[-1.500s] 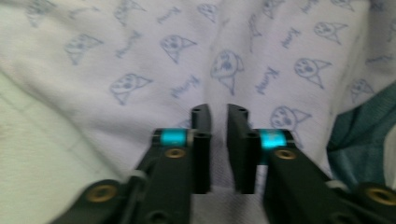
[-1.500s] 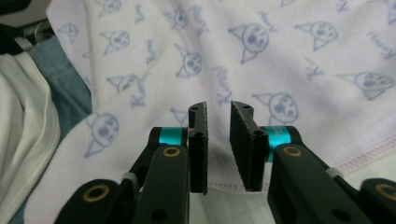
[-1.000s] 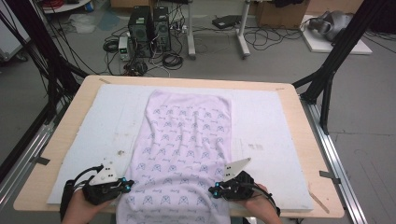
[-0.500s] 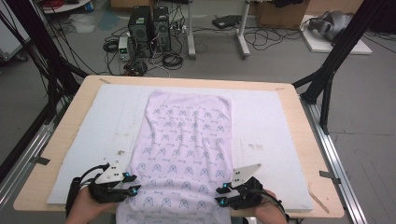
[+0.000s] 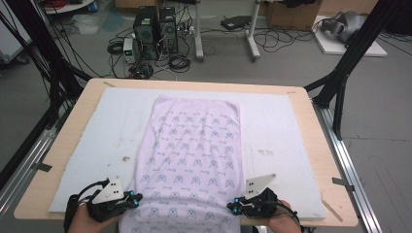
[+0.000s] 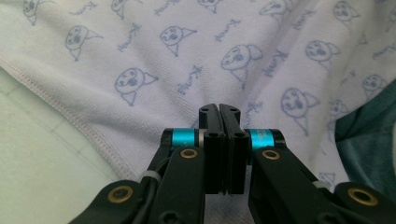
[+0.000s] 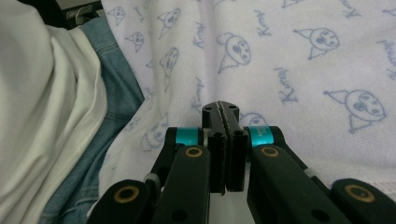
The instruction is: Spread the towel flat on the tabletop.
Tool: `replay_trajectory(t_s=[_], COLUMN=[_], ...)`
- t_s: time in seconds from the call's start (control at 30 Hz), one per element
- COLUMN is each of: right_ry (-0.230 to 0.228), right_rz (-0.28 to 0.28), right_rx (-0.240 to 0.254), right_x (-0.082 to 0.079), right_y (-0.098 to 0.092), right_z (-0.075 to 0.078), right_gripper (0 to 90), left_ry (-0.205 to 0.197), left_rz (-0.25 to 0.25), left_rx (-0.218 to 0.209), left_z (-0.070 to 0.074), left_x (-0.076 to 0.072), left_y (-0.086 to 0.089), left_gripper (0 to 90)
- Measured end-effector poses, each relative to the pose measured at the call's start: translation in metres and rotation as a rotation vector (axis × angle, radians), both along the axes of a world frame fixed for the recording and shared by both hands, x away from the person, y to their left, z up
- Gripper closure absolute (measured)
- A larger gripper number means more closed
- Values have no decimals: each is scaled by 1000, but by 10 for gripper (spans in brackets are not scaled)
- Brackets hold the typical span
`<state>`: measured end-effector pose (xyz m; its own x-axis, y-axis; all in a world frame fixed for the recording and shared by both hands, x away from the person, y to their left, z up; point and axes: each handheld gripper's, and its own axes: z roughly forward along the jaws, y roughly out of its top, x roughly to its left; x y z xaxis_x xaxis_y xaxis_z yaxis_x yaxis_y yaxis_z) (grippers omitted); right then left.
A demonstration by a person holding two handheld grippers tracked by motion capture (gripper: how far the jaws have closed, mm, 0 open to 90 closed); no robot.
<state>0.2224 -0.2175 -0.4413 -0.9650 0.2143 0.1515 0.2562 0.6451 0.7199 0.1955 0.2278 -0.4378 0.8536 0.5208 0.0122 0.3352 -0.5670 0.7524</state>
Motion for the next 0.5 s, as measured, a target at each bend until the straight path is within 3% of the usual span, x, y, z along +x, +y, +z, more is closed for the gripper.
replay_trajectory(t_s=[0.1,0.17,0.2,0.23,0.3,0.37,0.4,0.43,0.47,0.5], right_ry=[-9,-15,-22,-26,-18,-22,-27,-43,-76,-59], right_rz=[19,0,-14,-25,-28,-9,8,17,22,24], right_rx=[6,26,31,47,43,27,6,-14,-7,0], right_x=[-6,-7,-7,-6,-3,-2,-1,-2,-3,-1], right_y=[-2,-4,-4,-2,8,19,25,31,32,32], right_z=[5,8,10,10,7,2,-1,-5,-5,-5], right_gripper=[900,886,812,728,612,600,628,689,787,874], left_ry=[6,14,11,16,19,8,7,-1,0,-3], left_rz=[5,11,17,15,12,1,-6,-8,-8,-9], left_rx=[-18,-32,-29,-15,5,6,-3,-4,-8,-7], left_z=[3,4,4,2,-1,-6,-6,-6,-7,-6], left_x=[-7,-6,-5,-1,4,6,7,7,7,7], left_y=[6,8,7,5,1,-4,-5,-6,-7,-6], left_gripper=[878,797,668,599,531,556,638,773,844,862])
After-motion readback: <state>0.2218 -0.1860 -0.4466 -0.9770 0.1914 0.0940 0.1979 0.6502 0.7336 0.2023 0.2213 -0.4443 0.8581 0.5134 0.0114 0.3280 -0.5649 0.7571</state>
